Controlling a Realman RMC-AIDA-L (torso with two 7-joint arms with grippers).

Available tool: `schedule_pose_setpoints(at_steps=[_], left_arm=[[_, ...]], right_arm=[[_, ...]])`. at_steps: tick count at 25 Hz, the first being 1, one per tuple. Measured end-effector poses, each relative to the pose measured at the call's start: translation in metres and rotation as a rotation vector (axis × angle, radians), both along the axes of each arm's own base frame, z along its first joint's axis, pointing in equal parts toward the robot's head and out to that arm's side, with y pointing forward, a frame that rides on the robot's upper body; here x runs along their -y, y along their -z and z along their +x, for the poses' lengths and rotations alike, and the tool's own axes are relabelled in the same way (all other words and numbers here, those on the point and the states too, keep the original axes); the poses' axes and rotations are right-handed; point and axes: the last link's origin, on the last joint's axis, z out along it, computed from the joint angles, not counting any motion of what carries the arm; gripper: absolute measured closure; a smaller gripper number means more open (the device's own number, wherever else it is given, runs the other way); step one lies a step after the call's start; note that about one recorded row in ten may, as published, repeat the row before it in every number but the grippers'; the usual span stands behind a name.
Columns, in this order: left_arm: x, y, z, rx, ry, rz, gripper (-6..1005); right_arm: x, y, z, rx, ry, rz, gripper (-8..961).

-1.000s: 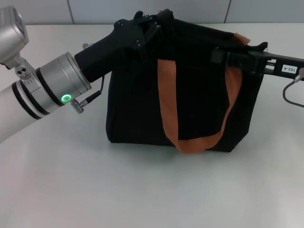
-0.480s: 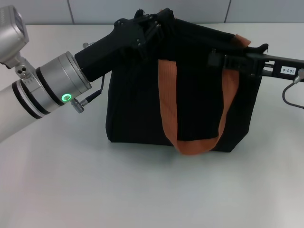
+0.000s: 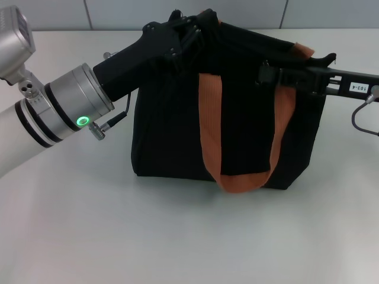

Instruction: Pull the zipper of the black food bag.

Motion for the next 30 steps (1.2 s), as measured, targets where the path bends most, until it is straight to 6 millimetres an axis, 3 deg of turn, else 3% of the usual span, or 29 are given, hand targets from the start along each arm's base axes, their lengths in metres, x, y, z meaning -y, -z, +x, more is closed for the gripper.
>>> schedule_pose_setpoints(at_steps=[15, 20, 30], left_arm=[[0.0008, -0.0006, -0.0003, 0.003, 0.003, 0.007, 822], [0.0013, -0.0010, -0.0003, 0.006, 0.005, 0.007, 821], [0.0010, -0.0018, -0.0008, 0.010, 0.001, 0.011, 817]], right_arm=[[-0.0011, 0.0013, -0.0001, 0.022, -0.025, 0.024, 737], [-0.0012, 0.0000, 0.0002, 0.016, -0.021, 0.030, 932], [-0.0007, -0.0008, 0.0005, 0.017, -0.021, 0.027, 955]])
